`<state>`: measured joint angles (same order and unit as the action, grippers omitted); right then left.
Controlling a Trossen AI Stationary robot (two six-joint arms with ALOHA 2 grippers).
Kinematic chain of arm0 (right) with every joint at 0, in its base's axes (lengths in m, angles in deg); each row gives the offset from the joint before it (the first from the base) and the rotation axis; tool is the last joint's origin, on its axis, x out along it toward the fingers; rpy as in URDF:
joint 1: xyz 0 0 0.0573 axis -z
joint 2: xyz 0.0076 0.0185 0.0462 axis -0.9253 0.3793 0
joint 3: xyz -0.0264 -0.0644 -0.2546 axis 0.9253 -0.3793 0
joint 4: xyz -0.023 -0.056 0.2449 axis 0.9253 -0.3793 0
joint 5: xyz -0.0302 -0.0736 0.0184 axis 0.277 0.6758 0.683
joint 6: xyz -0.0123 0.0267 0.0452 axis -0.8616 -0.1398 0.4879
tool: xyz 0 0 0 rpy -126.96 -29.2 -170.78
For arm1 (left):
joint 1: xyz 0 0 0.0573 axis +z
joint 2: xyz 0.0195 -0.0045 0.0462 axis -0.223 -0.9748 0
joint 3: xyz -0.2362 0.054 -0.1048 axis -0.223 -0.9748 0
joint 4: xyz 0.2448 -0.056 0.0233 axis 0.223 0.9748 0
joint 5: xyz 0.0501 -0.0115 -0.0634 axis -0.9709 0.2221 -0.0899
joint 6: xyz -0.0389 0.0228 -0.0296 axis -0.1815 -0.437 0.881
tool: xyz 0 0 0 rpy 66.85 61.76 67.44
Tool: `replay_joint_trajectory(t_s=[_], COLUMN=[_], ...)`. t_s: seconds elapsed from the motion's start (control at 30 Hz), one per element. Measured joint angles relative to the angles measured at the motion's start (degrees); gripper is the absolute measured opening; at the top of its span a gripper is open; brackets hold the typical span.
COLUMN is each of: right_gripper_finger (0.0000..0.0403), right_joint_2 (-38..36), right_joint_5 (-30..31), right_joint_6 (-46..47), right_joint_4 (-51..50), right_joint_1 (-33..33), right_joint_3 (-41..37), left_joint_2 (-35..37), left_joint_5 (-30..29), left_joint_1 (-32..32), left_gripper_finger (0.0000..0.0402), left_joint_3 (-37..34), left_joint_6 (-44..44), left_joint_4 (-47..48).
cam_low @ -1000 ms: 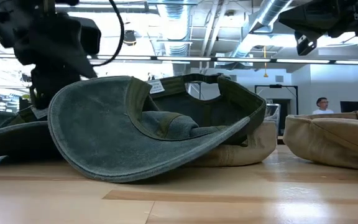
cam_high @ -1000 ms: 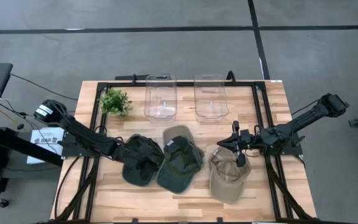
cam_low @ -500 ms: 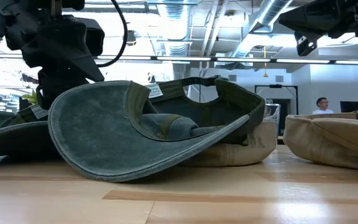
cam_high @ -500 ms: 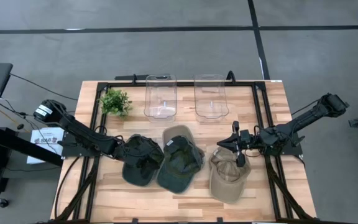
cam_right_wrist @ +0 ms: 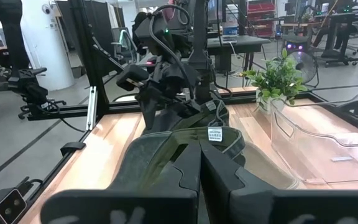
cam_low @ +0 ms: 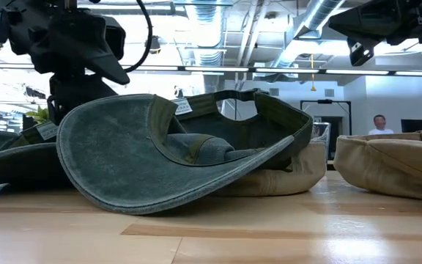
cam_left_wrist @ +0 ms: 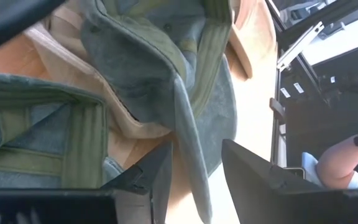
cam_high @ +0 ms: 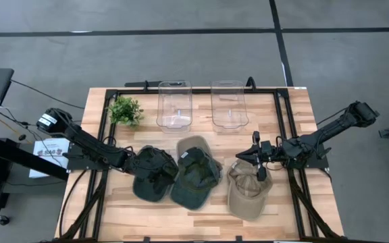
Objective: Pick & Place hat
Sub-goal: Put the right black cap into the right transparent bin
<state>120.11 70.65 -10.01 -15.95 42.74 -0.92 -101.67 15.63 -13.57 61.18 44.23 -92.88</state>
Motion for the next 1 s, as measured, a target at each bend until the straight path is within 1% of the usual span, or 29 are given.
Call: replay_joint_trajectory(t_s=[0.4, 0.6, 0.77, 1.0], right_gripper_finger=[0.0, 0.0, 0.0, 0.0], right_joint_2=[0.0, 0.0, 0.0, 0.0], right_joint_5=[0.01, 0.01, 0.01, 0.0], right_joint_6=[0.0, 0.0, 0.0, 0.0], right_joint_4=[0.01, 0.01, 0.02, 0.0], right_joint_1=[0.0, 0.0, 0.0, 0.0], right_joint_3=[0.0, 0.0, 0.0, 0.0], left_joint_2=[-0.19, -3.79, -6.8, -8.48], left_joint_5=[-1.0, -0.82, 0.37, 0.42], left_joint_1=[0.0, 0.0, 0.0, 0.0], left_gripper_finger=[0.0136, 0.0136, 0.0136, 0.0136], left_joint_3=[0.0, 0.0, 0.0, 0.0], left_joint_6=[0.0, 1.54, 2.36, 2.95], left_joint_4=[-0.1, -0.54, -4.2, -4.74])
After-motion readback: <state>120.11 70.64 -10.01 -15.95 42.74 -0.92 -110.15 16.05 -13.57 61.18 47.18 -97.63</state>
